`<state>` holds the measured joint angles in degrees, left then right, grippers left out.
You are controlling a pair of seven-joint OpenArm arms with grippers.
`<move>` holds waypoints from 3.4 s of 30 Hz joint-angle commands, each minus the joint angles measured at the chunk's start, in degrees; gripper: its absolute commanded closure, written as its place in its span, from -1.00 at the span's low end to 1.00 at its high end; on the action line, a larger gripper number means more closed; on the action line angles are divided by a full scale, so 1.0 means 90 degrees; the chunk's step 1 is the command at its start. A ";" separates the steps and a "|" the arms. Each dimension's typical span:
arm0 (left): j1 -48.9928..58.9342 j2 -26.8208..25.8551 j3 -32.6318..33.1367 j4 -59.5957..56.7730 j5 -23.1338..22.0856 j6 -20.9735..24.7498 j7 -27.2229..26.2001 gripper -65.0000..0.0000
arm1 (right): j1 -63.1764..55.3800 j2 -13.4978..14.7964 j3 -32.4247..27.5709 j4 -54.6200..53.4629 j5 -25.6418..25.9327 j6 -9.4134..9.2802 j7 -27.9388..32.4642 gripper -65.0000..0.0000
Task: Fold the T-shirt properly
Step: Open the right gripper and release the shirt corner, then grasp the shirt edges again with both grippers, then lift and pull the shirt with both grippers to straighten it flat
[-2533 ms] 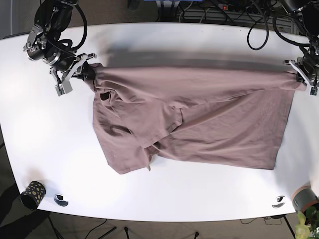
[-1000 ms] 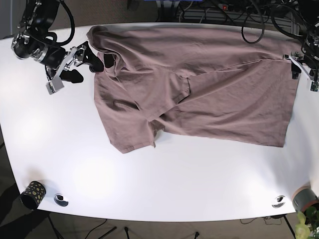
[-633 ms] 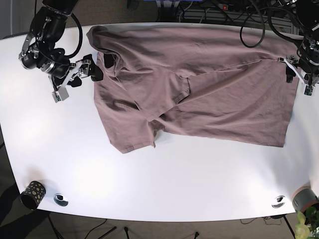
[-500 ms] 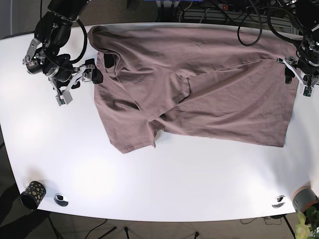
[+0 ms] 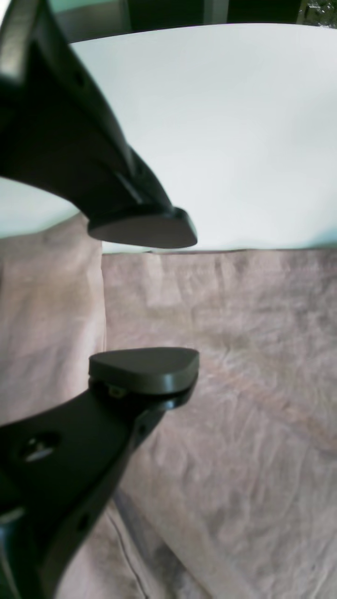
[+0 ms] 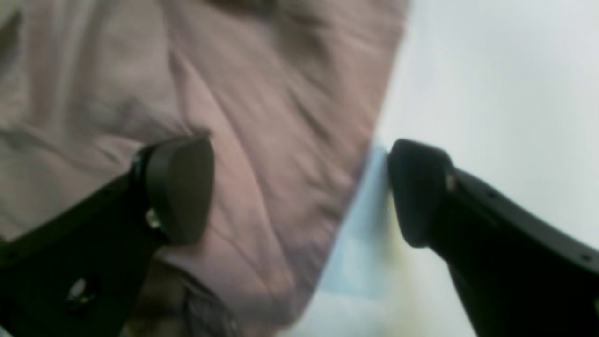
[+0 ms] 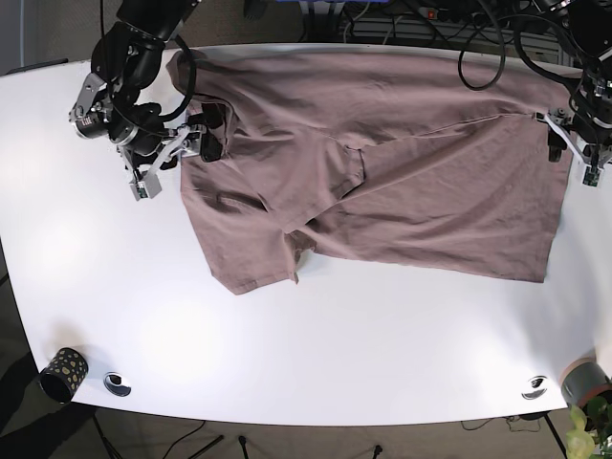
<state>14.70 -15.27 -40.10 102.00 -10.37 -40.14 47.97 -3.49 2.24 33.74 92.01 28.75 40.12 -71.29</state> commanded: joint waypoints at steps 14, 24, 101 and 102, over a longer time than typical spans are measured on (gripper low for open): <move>-0.0915 -0.0340 -0.0043 -0.0642 -0.0034 0.0714 -0.0099 0.02 | 0.0177 0.0049 0.0007 -0.0489 -0.0123 -0.0013 0.0199 0.69; -0.2302 -0.0584 -0.0033 -0.2273 -0.0034 0.1652 -0.0099 -0.41 | 0.0197 0.0059 0.0007 -0.0186 -0.0152 -0.0013 0.0199 1.00; -0.4031 -0.0223 0.1539 -0.2097 -0.0034 0.0958 0.0390 0.99 | 0.2551 0.1065 -0.0755 0.0146 -0.0191 -0.0013 0.0189 1.00; -0.4129 -0.0223 0.1647 -0.2058 -0.0034 0.1056 0.0390 0.99 | 0.2805 0.1133 -0.0803 -0.0011 -0.0191 -0.0013 0.0189 1.00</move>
<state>-19.68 -16.49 -26.13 81.25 -9.56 -31.94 53.34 18.59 10.94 26.81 92.84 26.22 40.07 -70.91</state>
